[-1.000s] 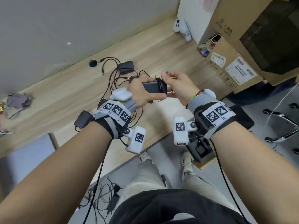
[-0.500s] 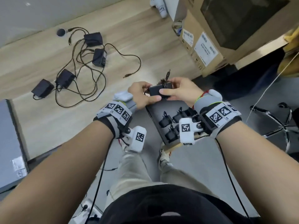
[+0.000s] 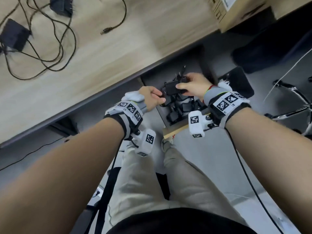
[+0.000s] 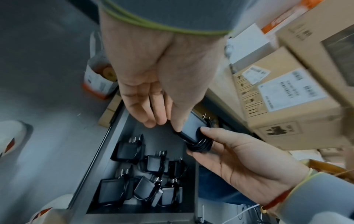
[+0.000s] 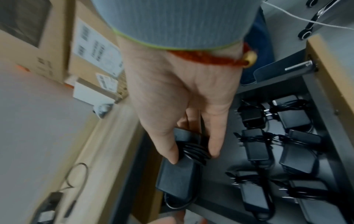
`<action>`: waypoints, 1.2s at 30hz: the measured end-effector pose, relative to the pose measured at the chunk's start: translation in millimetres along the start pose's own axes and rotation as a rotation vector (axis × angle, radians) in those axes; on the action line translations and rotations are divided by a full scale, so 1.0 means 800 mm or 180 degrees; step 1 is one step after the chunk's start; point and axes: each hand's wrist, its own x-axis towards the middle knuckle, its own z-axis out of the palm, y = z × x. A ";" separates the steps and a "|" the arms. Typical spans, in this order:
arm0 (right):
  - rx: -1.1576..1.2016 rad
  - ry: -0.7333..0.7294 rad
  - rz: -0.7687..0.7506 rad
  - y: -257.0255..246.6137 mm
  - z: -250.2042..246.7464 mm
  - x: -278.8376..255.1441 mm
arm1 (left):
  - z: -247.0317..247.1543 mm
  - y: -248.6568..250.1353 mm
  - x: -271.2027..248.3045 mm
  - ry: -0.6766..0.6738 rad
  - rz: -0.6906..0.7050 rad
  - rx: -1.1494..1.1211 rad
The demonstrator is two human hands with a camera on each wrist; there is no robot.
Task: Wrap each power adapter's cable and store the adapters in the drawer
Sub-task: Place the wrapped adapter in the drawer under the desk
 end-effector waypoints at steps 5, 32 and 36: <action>-0.0418 0.0009 0.0178 0.040 0.019 0.070 | 0.024 -0.039 0.058 0.0112 -0.0140 0.0161; -0.1903 -0.0037 -0.0118 0.108 0.080 0.225 | 0.049 -0.111 0.184 0.0437 -0.0016 0.1429; -0.2011 -0.0040 -0.0162 0.108 0.079 0.227 | 0.051 -0.108 0.182 0.0434 0.0000 0.1537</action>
